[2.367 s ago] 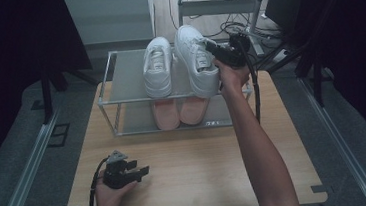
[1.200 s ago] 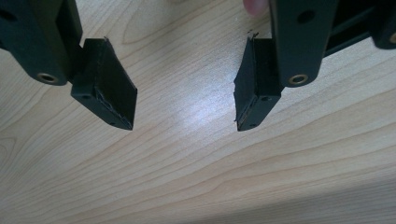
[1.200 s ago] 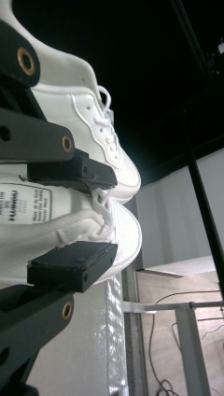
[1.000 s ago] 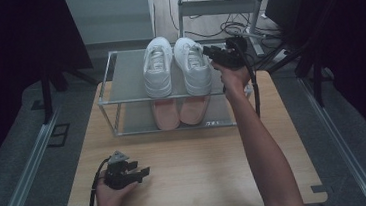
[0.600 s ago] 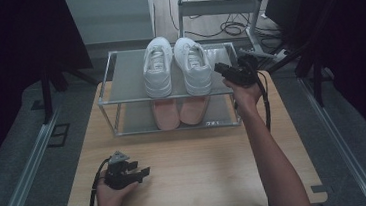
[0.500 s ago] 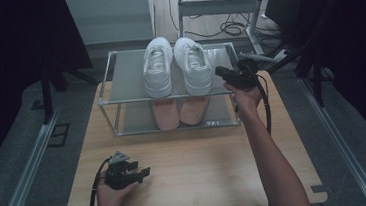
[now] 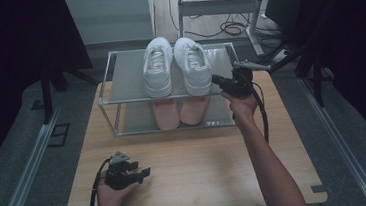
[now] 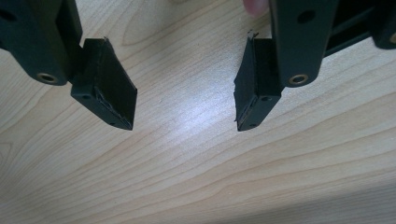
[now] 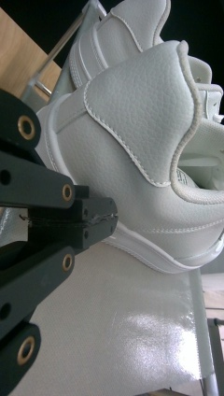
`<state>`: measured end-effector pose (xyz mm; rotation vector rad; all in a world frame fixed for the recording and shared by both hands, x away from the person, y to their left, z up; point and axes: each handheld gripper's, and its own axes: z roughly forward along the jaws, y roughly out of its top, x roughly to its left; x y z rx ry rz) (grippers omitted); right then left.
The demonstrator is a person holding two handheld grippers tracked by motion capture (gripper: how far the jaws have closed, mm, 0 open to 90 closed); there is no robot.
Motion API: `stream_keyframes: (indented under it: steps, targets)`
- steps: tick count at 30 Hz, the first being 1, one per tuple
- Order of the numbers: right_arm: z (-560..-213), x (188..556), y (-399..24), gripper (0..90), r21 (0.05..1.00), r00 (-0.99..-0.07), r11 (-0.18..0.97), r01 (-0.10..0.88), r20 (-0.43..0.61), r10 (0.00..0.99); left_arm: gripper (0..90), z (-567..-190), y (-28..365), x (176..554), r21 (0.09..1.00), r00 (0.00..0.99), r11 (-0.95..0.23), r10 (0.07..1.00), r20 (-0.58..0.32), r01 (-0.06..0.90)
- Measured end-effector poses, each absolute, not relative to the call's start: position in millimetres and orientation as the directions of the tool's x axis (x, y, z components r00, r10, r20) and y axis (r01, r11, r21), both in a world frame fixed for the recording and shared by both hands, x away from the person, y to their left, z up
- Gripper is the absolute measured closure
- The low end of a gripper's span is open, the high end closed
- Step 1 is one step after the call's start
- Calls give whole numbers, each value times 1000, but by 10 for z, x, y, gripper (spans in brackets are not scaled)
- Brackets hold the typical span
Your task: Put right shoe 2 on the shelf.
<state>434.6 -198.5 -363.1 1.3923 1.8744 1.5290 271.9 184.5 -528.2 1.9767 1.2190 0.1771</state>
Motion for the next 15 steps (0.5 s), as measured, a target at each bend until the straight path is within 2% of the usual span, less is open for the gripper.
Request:
stream_keyframes:
  steps: [15]
  targets:
    - [-3628,4309,-1751,900,889,-478,-57,455,298,826,397,-5283,1832,2715,683,533,-232,802,-268,692]
